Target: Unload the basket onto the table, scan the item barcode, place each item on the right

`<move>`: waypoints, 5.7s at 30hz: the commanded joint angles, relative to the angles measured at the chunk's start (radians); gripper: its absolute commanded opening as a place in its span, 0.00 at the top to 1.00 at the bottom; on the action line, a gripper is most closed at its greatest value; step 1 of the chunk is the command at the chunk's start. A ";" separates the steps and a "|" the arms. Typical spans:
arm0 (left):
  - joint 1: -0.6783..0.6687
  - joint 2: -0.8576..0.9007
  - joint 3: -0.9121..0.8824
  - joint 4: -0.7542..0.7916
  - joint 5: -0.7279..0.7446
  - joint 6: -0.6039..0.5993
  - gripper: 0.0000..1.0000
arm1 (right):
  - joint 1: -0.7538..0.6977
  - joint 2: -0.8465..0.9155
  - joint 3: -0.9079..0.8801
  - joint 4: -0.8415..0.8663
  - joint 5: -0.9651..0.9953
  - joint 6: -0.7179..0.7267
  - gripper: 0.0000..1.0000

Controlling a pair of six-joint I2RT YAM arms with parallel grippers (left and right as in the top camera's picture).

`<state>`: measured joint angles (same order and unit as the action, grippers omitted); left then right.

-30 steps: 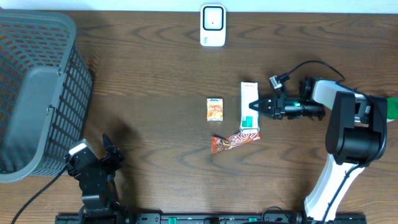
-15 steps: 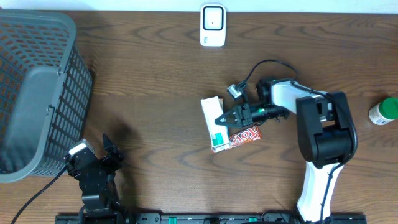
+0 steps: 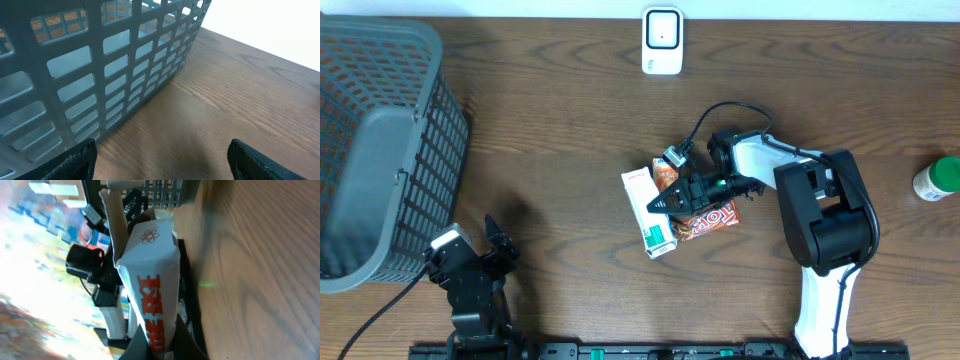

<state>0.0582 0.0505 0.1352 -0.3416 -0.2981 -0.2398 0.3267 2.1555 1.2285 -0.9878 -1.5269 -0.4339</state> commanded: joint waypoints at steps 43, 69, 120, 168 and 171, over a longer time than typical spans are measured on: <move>0.002 -0.003 -0.008 -0.002 -0.014 -0.006 0.16 | -0.020 0.015 0.037 0.469 -0.035 0.371 0.99; 0.002 -0.003 -0.008 -0.002 -0.014 -0.006 0.16 | -0.137 0.016 0.030 1.357 -0.034 0.581 0.99; 0.002 -0.003 -0.008 -0.002 -0.014 -0.005 0.16 | 0.502 -0.360 0.027 0.367 1.766 0.836 0.05; 0.002 -0.003 -0.008 -0.002 -0.014 -0.006 0.16 | 0.558 -0.117 0.028 0.257 1.952 1.017 0.50; 0.002 -0.003 -0.008 -0.002 -0.014 -0.006 0.16 | 0.534 -0.117 0.037 0.254 1.923 1.014 0.51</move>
<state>0.0582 0.0505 0.1349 -0.3431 -0.2981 -0.2398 0.8913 1.9984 1.2705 -0.7284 0.4088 0.5766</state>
